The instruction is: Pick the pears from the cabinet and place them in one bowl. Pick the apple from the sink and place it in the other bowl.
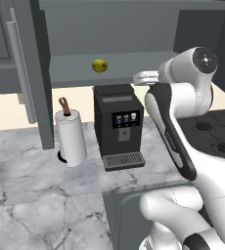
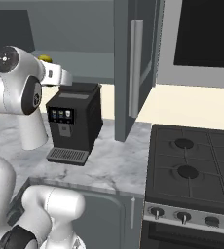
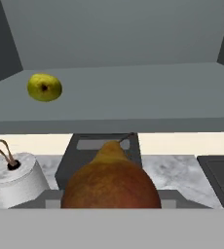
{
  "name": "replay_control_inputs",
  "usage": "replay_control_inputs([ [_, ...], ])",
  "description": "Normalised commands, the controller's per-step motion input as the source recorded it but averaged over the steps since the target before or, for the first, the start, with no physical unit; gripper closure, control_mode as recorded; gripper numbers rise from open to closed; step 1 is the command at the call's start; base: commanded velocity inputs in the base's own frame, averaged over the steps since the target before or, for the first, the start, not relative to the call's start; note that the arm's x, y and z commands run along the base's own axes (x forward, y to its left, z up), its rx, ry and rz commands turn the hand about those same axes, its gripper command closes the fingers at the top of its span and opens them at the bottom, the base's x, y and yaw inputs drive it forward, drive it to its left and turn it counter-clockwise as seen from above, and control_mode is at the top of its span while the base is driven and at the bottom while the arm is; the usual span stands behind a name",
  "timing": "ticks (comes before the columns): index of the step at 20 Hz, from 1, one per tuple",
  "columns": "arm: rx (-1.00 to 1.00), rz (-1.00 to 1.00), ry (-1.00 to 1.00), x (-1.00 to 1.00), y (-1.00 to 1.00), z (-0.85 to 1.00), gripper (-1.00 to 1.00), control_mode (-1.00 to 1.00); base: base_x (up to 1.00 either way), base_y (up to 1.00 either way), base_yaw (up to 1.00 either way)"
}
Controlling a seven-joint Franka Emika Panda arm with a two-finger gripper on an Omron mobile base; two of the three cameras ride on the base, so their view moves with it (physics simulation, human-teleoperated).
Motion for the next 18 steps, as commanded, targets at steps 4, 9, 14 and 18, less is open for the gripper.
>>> replay_control_inputs([
  [4, -0.01, 0.00, 0.05, -0.30, 0.00, -0.24, 1.00, -1.00, 0.00, 0.00, 0.00],
  [9, -0.07, 0.00, 0.00, -0.21, 0.00, -0.35, 1.00, -1.00, 0.00, 0.00, 0.00],
  [14, -0.02, 0.00, 0.01, -0.17, 0.00, -0.30, 1.00, -1.00, 0.00, 0.00, 0.00],
  [18, 0.00, 0.00, 0.10, -0.14, 0.00, -0.25, 1.00, -1.00, 0.00, 0.00, 0.00],
])
